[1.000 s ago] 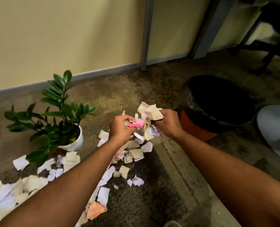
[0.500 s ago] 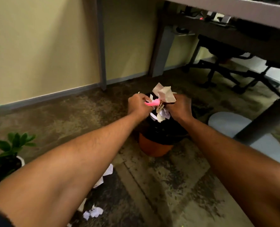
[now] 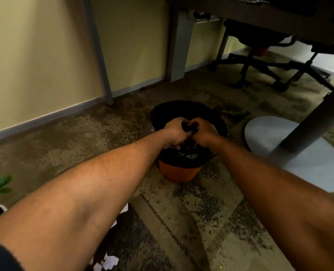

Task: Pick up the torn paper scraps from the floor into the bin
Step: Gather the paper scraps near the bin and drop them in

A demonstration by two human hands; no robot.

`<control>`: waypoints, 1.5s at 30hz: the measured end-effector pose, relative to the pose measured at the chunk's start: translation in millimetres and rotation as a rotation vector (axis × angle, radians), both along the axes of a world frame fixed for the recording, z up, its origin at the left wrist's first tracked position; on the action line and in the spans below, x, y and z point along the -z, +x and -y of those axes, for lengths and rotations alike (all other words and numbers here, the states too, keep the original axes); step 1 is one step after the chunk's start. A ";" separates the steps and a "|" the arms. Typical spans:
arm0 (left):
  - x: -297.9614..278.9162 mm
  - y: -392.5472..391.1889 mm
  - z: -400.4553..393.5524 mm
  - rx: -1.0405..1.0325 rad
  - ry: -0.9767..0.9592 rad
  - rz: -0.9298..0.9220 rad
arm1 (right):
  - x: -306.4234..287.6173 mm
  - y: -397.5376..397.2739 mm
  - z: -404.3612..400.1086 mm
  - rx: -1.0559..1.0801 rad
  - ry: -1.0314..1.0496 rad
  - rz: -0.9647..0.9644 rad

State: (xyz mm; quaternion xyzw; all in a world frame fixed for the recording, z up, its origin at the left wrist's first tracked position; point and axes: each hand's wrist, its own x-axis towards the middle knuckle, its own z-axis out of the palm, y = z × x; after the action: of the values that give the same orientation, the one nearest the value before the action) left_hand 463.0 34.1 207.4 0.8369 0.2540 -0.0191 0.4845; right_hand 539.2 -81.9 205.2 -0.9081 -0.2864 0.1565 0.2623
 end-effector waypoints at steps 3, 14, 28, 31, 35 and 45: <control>2.1 -1.7 -8.7 0.004 0.090 0.024 | -0.6 2.6 -2.2 0.027 0.004 0.061; 28.7 -92.6 -66.1 -0.443 0.075 0.461 | 2.0 -65.4 -62.4 -0.146 0.381 0.401; 227.4 -350.1 -140.0 -0.716 0.163 -0.114 | 199.9 -220.5 -155.2 -0.575 0.019 0.086; 256.3 -383.3 -133.1 -0.624 0.266 -0.265 | 245.8 -225.2 -157.0 -0.579 -0.183 -0.020; 279.5 -412.5 -113.9 -0.537 0.218 -0.394 | 277.2 -237.2 -149.7 -0.608 -0.260 -0.060; 284.0 -409.7 -78.4 -0.367 0.355 -0.386 | 291.2 -271.1 -128.9 -0.913 -0.142 0.096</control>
State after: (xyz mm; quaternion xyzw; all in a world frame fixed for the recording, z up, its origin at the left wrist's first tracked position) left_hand 53.3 112.5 -76.6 0.8296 0.4872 -0.0452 0.2690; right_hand 268.2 47.0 -86.1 -0.7111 -0.6572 0.2330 0.0901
